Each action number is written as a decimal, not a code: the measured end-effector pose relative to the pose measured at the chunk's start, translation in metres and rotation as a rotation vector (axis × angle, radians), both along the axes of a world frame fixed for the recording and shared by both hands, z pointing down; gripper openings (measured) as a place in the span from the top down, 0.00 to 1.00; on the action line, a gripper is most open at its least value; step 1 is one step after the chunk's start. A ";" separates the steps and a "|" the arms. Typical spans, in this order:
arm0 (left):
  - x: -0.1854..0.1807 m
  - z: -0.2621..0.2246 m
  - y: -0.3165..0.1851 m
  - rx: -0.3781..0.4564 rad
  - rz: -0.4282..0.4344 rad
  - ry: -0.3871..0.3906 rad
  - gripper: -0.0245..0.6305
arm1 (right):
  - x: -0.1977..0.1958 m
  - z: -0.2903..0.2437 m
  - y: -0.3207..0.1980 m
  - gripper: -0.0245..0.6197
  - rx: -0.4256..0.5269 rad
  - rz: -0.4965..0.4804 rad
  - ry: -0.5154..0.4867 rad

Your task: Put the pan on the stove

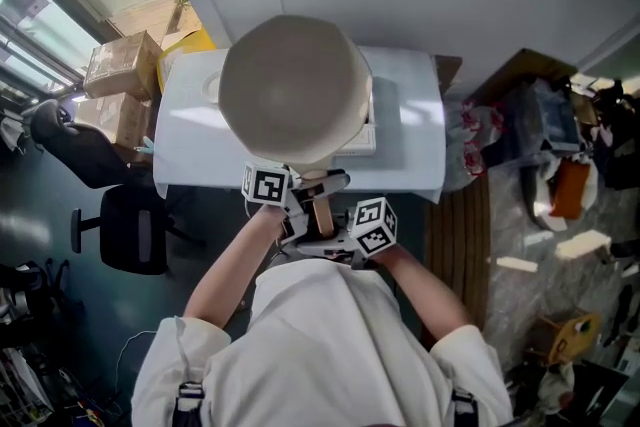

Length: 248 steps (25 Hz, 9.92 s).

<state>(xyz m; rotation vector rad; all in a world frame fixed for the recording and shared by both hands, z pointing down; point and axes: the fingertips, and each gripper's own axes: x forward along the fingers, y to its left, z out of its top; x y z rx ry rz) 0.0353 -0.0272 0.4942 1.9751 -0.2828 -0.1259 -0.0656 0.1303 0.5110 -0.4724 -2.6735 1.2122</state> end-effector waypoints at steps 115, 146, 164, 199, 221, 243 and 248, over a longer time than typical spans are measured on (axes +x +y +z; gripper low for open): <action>0.041 0.229 -0.166 -0.355 0.163 0.083 0.52 | 0.012 0.189 -0.187 0.65 -0.374 0.165 0.079; 0.007 0.243 -0.165 -0.363 0.074 0.019 0.50 | 0.049 0.222 -0.229 0.53 -0.399 0.467 0.208; -0.086 0.210 -0.155 -0.155 0.008 -0.239 0.50 | 0.129 0.207 -0.271 0.53 -0.167 0.770 0.447; -0.096 -0.006 -0.123 0.530 -0.492 -0.621 0.93 | 0.182 -0.003 -0.281 0.91 0.580 0.906 0.400; -0.141 -0.057 -0.088 0.695 -0.575 -0.700 0.93 | 0.182 -0.061 -0.263 0.91 0.731 1.055 0.402; -0.147 -0.063 -0.092 0.696 -0.550 -0.661 0.93 | 0.177 -0.071 -0.257 0.91 0.736 1.112 0.396; -0.147 -0.061 -0.094 0.690 -0.549 -0.662 0.93 | 0.174 -0.070 -0.259 0.91 0.736 1.105 0.397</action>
